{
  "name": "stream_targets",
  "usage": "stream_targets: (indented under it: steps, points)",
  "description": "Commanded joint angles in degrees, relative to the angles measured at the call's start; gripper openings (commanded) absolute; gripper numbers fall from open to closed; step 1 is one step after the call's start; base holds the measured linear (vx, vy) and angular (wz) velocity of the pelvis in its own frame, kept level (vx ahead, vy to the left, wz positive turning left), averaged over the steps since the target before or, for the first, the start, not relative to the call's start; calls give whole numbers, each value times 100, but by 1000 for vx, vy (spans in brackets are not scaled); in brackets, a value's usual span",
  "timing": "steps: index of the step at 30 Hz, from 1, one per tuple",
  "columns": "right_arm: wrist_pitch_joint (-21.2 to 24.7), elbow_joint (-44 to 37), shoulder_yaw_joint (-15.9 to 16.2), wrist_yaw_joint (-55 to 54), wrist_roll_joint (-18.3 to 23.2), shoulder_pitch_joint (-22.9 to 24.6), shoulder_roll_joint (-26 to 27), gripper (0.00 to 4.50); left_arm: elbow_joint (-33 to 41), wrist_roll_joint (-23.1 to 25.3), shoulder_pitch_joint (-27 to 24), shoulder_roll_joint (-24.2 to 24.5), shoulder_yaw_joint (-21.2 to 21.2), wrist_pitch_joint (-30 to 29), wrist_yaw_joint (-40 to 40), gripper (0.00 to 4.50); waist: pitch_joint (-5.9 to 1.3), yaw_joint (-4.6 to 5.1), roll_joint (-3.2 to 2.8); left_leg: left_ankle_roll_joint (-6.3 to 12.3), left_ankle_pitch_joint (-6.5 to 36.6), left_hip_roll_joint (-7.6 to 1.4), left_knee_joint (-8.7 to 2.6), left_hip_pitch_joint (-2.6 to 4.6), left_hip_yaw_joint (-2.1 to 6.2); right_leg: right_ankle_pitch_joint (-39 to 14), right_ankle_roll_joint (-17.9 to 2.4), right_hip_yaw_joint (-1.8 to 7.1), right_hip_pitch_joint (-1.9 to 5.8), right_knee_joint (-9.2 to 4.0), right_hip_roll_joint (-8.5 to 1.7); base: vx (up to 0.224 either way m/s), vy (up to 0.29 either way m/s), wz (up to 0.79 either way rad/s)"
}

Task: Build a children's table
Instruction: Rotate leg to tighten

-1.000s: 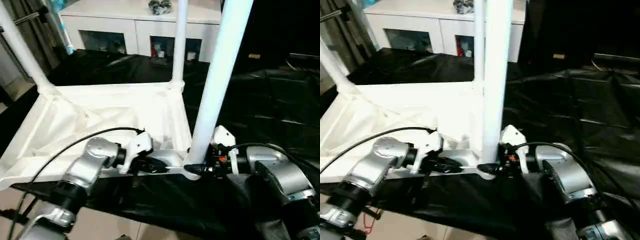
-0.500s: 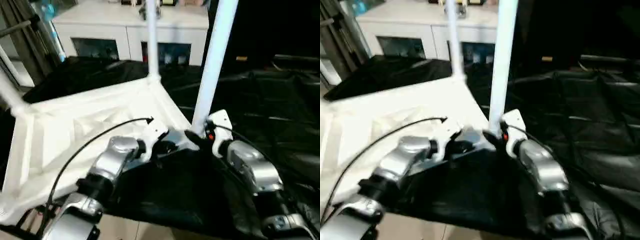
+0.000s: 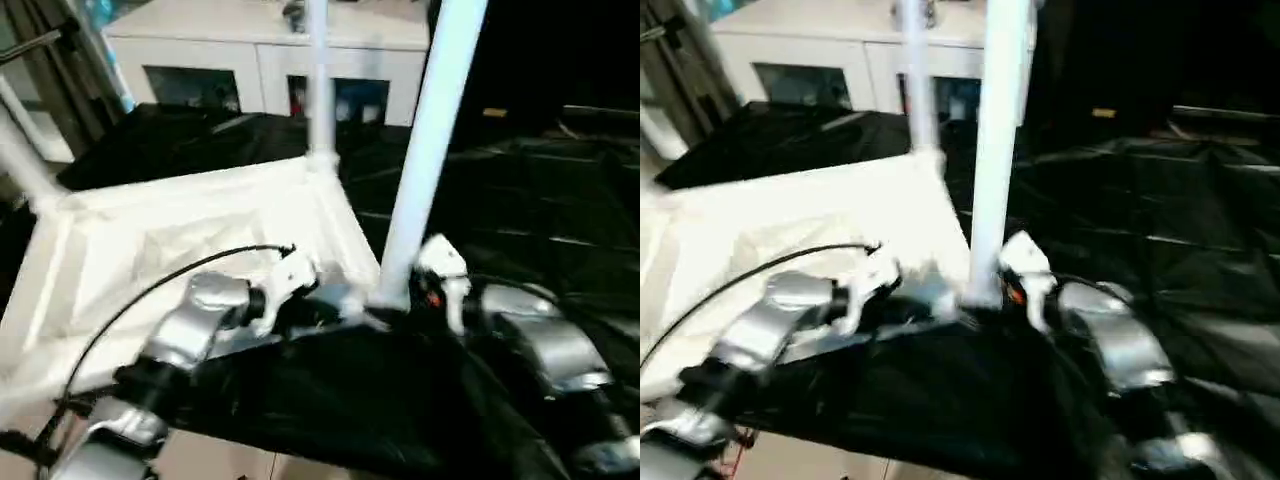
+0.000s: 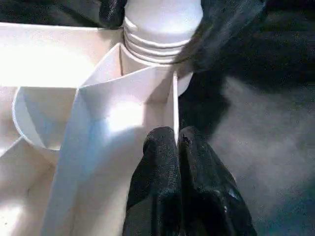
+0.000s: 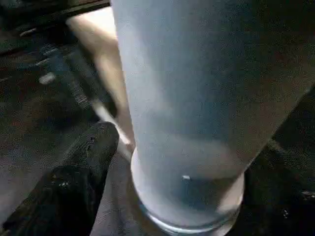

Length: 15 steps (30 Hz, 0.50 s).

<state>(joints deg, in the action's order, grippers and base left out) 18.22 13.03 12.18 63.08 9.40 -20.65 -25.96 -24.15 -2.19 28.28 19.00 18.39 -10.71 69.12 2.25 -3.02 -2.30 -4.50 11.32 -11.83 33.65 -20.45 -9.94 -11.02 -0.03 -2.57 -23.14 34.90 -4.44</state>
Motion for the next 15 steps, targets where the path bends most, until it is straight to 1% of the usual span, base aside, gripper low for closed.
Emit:
stream_targets:
  steps: [1, 2, 3, 4, 5, 6, 7, 8, 10, 11, 12, 13, 14, 15]
  points:
    - [12, -226, 394, 532, 190, 66, 39, 381, 203, -61, 40, -18, 156, 128, 220, 0, -315, -20, 40, 457, 999, -116, -350, 6, -29, -489, -1541, 185, 320, -376, -258, 0, 0, 0]
    - [13, -238, 398, 615, 222, 72, -12, 381, 206, -58, 38, 26, 169, 141, 302, 0, -307, -28, 40, 431, 1027, -116, -355, 7, -29, -572, -1532, 187, 314, -386, -264, 0, 0, 0]
    - [14, -238, 395, 676, 245, 73, -46, 366, 207, -61, 40, 73, 172, 135, 381, 0, -305, -41, 38, 366, 1106, -116, -360, 25, -31, -728, -1514, 191, 299, -399, -267, 0, 0, 0]
    - [33, -238, 392, 745, 279, 73, -82, 356, 205, -64, 40, 132, 174, 136, 474, 0, -302, -36, 109, 347, 1117, -114, -359, 31, -41, -784, -1495, 197, 299, -412, -262, 0, 0, 0]
    - [93, -268, 407, 818, 311, 83, -93, 350, 222, -73, 14, 191, 150, 145, 553, 0, -289, -37, 29, 277, 1160, -111, -379, 17, -21, -992, -1445, 199, 302, -411, -272, 0, 0, 0]
    - [132, -306, 438, 856, 317, 97, -108, 346, 228, -80, 2, 199, 138, 144, 561, 0, -291, -30, 48, 259, 1179, -111, -379, 25, -25, -1010, -1427, 198, 299, -421, -266, 0, 0, 0]
    - [134, -323, 453, 869, 314, 109, -114, 324, 228, -86, -4, 198, 131, 138, 558, 0, -293, -27, 43, 230, 1169, -110, -378, 23, -19, -968, -1422, 204, 303, -412, -264, 0, 0, 0]
    - [134, -358, 474, 918, 301, 134, -129, 313, 232, -104, -15, 202, 121, 126, 561, 0, -297, -28, 50, 224, 1148, -107, -374, 23, -22, -926, -1416, 207, 304, -411, -260, 0, 0, 0]
    - [132, -369, 474, 945, 302, 157, -127, 308, 196, -111, -13, 195, 133, 130, 522, 0, -310, -31, 52, 233, 1049, -99, -367, 16, -17, -779, -1430, 207, 316, -393, -260, 0, 0, 0]
    - [152, -388, 480, 955, 321, 178, -129, 308, 163, -101, -4, 175, 137, 130, 454, 0, -317, -39, 68, 261, 956, -96, -357, 10, -19, -667, -1452, 205, 320, -380, -262, 0, 0, 0]
    - [173, -407, 491, 971, 336, 200, -129, 286, 136, -100, 7, 147, 130, 94, 391, 0, -315, -40, 72, 274, 942, -95, -355, 8, -22, -644, -1460, 205, 318, -382, -260, 0, 0, 0]
    - [186, -419, 500, 983, 346, 214, -131, 286, 120, -100, 14, 129, 123, 67, 353, 0, -314, -46, 67, 283, 944, -98, -356, 11, -23, -648, -1469, 202, 316, -382, -261, 0, 0, 0]
    - [190, -444, 520, 981, 351, 242, -125, 274, 105, -99, 28, 90, 85, 26, 286, 0, -313, -48, 70, 284, 950, -96, -356, 10, -23, -669, -1465, 200, 316, -385, -260, 0, 0, 0]
    - [185, -464, 527, 946, 357, 278, -98, 274, 71, -87, 48, 43, 46, -31, 192, 0, -310, -51, 86, 281, 973, -97, -356, 11, -25, -730, -1454, 203, 316, -388, -264, 0, 0, 0]
